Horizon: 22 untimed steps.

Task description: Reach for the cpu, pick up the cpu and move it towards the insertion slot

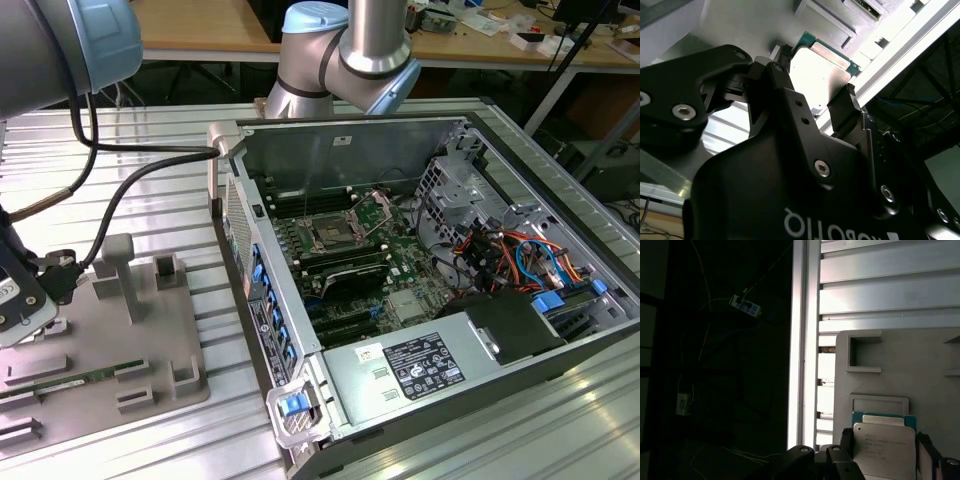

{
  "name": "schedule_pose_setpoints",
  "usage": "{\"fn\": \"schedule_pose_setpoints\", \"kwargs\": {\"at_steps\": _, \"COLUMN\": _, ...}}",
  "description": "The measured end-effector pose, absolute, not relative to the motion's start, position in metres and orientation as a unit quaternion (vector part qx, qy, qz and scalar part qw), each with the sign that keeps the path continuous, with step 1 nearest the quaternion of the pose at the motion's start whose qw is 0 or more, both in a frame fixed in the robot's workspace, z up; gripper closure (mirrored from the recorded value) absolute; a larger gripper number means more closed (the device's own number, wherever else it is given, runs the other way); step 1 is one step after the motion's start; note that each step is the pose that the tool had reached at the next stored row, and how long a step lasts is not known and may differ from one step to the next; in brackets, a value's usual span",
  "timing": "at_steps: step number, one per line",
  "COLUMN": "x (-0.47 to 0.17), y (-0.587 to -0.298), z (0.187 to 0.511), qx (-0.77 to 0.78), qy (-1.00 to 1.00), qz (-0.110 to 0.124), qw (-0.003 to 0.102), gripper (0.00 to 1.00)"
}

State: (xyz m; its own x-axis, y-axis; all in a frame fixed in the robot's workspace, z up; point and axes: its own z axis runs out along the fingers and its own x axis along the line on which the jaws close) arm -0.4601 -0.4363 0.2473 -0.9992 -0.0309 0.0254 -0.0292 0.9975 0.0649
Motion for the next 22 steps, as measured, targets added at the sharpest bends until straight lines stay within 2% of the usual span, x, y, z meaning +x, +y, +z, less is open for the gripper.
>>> {"fn": "schedule_pose_setpoints", "kwargs": {"at_steps": 22, "x": -0.459, "y": -0.436, "z": 0.26, "qx": 0.015, "qy": -0.999, "qz": -0.032, "qw": 0.013, "gripper": 0.45}}
